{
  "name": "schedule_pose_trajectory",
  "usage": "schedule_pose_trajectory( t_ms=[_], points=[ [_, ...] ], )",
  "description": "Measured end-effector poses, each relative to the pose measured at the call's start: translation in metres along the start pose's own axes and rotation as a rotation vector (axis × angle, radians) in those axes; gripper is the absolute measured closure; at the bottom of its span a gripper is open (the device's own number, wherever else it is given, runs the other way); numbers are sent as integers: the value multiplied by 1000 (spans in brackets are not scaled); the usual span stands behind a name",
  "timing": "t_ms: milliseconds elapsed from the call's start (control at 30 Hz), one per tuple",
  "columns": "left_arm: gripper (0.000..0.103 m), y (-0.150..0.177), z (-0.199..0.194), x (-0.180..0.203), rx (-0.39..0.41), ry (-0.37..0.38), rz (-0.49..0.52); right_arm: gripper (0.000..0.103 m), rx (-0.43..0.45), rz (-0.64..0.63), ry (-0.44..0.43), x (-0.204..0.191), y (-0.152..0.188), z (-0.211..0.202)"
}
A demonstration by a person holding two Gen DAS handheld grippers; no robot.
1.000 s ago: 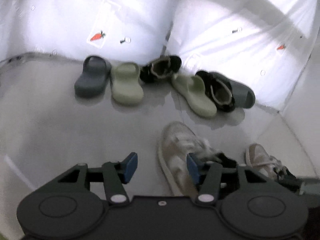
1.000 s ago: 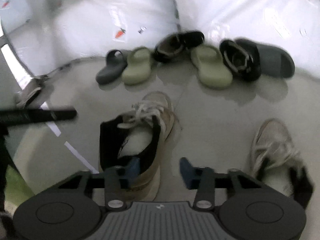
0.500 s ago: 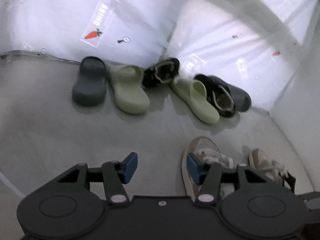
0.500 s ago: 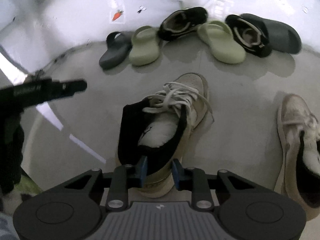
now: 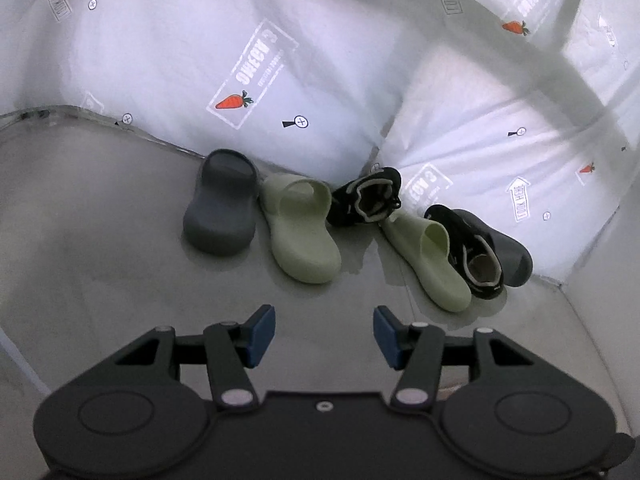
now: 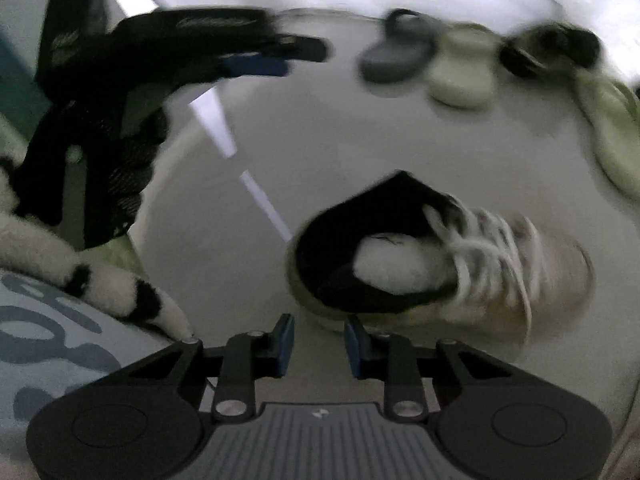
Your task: Organize scattered shoes
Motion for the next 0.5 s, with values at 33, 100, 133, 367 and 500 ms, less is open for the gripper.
schedule_pose_trajectory(
  t_ms=[33, 100, 133, 367, 500],
  points=[
    [48, 1, -1, -1, -3, -2, -1, 74, -1, -16, -5, -2, -3, 5],
    [48, 4, -3, -4, -6, -14, -5, 74, -1, -24, -3, -1, -10, 17],
    [48, 5, -5, -6, -6, -20, -9, 75, 1, -24, 1, -1, -15, 23],
    [48, 14, -19, -22, 1, -75, -49, 91, 136, 95, -8, 21, -33, 32],
    [48, 20, -22, -27, -18, -91, -71, 84, 152, 89, 13, 28, -37, 22]
  ],
)
Point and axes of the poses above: each gripper's, at about its wrist camera, not at the fingertips, and z roughly the way its jaws point, x to its right, y to its underside, the point moved 1 cm from there along z, roughly the way its jaws point, and after that the axes turned 2 degrees about -x, right-handed, at the moved point
